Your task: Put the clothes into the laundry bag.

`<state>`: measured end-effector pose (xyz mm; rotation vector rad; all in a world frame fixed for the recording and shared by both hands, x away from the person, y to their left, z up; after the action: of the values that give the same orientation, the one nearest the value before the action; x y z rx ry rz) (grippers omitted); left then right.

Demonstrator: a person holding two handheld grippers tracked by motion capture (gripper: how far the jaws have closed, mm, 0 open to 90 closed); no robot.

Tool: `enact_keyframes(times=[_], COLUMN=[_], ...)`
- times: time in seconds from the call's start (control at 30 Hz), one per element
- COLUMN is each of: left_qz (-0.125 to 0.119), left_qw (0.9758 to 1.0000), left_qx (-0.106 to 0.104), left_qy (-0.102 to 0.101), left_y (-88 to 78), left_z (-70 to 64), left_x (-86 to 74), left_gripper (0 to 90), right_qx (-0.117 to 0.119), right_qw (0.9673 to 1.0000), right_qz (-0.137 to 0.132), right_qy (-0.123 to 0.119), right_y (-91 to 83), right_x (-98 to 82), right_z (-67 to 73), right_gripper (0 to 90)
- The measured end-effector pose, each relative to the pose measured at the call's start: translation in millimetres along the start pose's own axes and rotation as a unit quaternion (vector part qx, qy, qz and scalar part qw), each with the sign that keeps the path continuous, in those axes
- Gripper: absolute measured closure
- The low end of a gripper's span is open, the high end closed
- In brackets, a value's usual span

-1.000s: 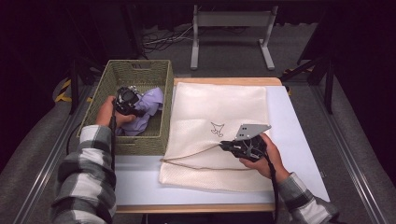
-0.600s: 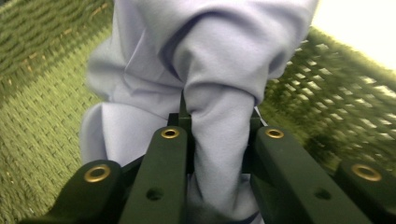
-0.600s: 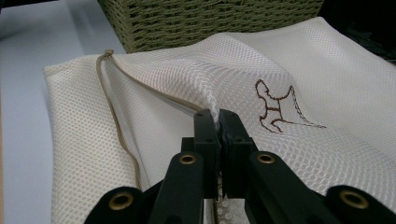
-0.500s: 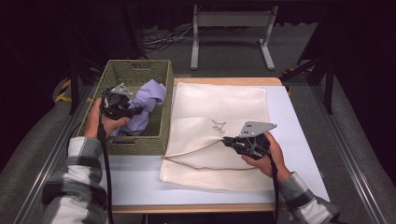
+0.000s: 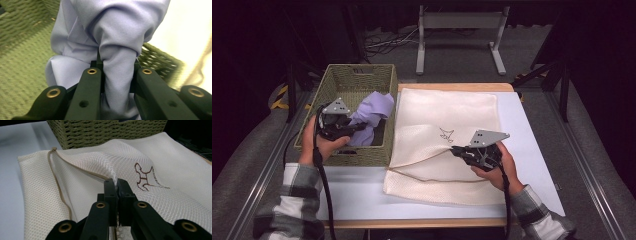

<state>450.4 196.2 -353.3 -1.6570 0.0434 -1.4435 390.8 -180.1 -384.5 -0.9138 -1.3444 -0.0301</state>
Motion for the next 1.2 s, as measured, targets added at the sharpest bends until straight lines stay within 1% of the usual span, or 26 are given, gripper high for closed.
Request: enact_keyframes(times=[0.03, 0.07, 0.17, 0.23, 0.37, 0.4, 0.47, 0.53, 0.57, 0.77, 0.9, 0.97, 1.03, 1.1, 1.13, 1.17, 1.2], left_qz=[-0.004, -0.011, -0.019, -0.026, -0.029, -0.030, -0.030, -0.037, -0.038, -0.042, -0.054, -0.063, -0.078, -0.092, -0.095, -0.098, -0.097], left_qw=[1.0000, 0.9999, 0.9997, 0.9994, 0.9984, 0.9978, 0.9972, 0.9965, 0.9963, 0.9954, 0.9944, 0.9939, 0.9921, 0.9900, 0.9884, 0.9870, 0.9861], left_qx=[-0.001, -0.007, -0.013, -0.021, -0.037, -0.045, -0.046, -0.052, -0.051, -0.057, -0.064, -0.061, -0.072, -0.076, -0.087, -0.097, -0.104], left_qy=[0.000, -0.002, 0.004, 0.010, 0.031, 0.038, 0.050, 0.054, 0.059, 0.064, 0.066, 0.067, 0.067, 0.075, 0.082, 0.083, 0.086], left_y=[-0.8, -2.5, -6.2, -8.1, -10.0, -10.1, -11.1, -14.0, -15.1, -19.9, -23.3, -26.6, -30.8, -35.7, -37.4, -38.1, -37.6], left_z=[-2.3, -6.6, -16.7, -24.8, -43.3, -49.4, -57.5, -66.2, -69.8, -88.7, -99.3, -104.3, -109.9, -117.8, -122.0, -126.9, -131.7], left_x=[-0.3, -0.6, -0.7, -1.0, 0.8, 1.9, 3.8, 5.7, 6.2, 7.3, 9.9, 12.9, 16.9, 22.4, 25.2, 27.5, 29.1], left_gripper=[80.2, 80.2, 80.2, 80.2, 80.3, 80.3, 80.4, 80.4, 80.4, 80.4, 80.4, 80.5, 80.5, 80.6, 80.6, 80.6, 80.6], right_qx=[-0.001, -0.002, -0.010, -0.013, -0.018, -0.021, -0.026, -0.027, -0.031, -0.036, -0.036, -0.036, -0.036, -0.036, -0.036, -0.036, -0.036], right_qw=[1.0000, 1.0000, 0.9999, 0.9998, 0.9997, 0.9997, 0.9995, 0.9994, 0.9992, 0.9990, 0.9990, 0.9990, 0.9990, 0.9990, 0.9990, 0.9990, 0.9990], right_qz=[-0.001, -0.001, -0.010, -0.012, -0.013, -0.015, -0.017, -0.019, -0.022, -0.026, -0.025, -0.025, -0.025, -0.025, -0.025, -0.025, -0.025], right_qy=[0.001, 0.001, 0.007, 0.007, 0.005, 0.004, 0.007, 0.009, 0.009, 0.010, 0.010, 0.008, 0.008, 0.006, 0.007, 0.007, 0.006], right_y=[0.2, 0.4, -0.2, -0.8, -0.9, -0.9, -1.4, -2.0, -2.6, -4.4, -3.9, -3.8, -3.6, -3.2, -3.0, -2.7, -2.5], right_x=[0.1, 0.1, 0.9, 1.7, 2.5, 2.8, 3.6, 4.5, 5.3, 7.5, 7.6, 8.1, 8.4, 8.7, 8.8, 8.9, 9.0], right_z=[0.0, -0.3, -1.8, -2.6, -3.3, -3.7, -4.7, -5.7, -6.9, -8.7, -8.7, -8.2, -8.2, -8.4, -8.5, -8.5, -8.8], right_gripper=[87.5, 87.6, 87.9, 87.9, 88.0, 88.0, 88.1, 88.1, 88.1, 88.1, 88.1, 88.1, 88.1, 88.1, 88.1, 88.1, 88.1])
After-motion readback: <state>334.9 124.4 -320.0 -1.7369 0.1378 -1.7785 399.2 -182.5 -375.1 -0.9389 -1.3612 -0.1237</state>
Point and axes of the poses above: each handheld gripper's, and its own axes: y roughly forward along the jaws, x roughly out of its top, z roughly to its left, the point moved 4 cm from there along y, roughly forward along the jaws, and after that the axes turned 4 degrees about y, right-handed, at the moved point
